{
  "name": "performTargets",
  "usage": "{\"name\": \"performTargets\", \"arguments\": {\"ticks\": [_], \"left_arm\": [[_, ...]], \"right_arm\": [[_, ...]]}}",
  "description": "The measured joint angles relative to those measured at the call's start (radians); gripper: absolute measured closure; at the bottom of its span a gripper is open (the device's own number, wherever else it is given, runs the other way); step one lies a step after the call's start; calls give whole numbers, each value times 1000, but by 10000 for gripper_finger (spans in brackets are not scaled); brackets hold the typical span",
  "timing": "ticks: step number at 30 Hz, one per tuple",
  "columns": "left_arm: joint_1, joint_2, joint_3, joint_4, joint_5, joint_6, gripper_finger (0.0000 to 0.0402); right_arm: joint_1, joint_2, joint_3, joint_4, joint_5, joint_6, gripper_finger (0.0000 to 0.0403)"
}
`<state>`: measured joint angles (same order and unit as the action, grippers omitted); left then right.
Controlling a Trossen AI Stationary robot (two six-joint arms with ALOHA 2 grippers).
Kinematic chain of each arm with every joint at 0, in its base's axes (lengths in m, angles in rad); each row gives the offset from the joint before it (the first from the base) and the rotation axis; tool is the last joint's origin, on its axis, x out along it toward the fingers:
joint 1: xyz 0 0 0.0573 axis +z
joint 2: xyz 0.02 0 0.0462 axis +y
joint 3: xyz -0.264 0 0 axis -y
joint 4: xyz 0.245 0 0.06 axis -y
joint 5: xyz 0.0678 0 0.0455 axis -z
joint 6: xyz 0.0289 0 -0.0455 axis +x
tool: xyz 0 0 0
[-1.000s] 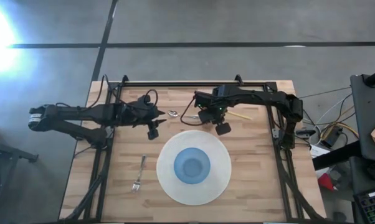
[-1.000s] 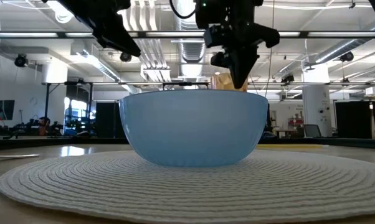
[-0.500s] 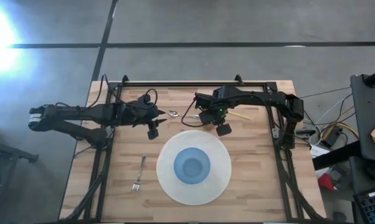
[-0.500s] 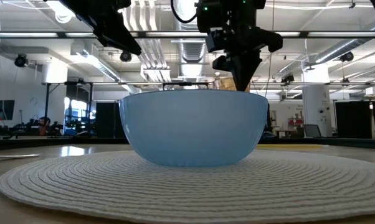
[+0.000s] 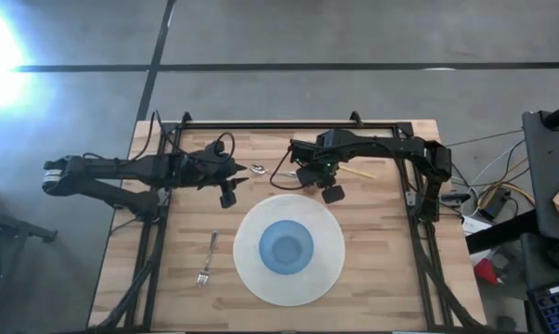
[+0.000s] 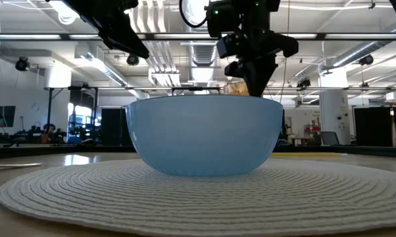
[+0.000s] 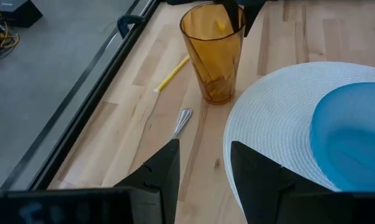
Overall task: Pick & Place Utensil
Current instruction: Move the yellow glass to the top left of the white mat
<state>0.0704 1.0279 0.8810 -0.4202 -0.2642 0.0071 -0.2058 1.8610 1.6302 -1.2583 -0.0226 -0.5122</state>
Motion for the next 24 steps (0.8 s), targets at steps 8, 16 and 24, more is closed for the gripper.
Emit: {"name": "performTargets", "arguments": {"ticks": [8,16,24], "left_arm": [[0,0,0,0,0,0,266],[0,0,0,0,0,1,266],[1,0,-1,1,-1,40,266]], "right_arm": [[0,0,0,6,0,-3,299],[0,-16,1,6,1,3,244],[0,-66,21,6,2,18,207]]}}
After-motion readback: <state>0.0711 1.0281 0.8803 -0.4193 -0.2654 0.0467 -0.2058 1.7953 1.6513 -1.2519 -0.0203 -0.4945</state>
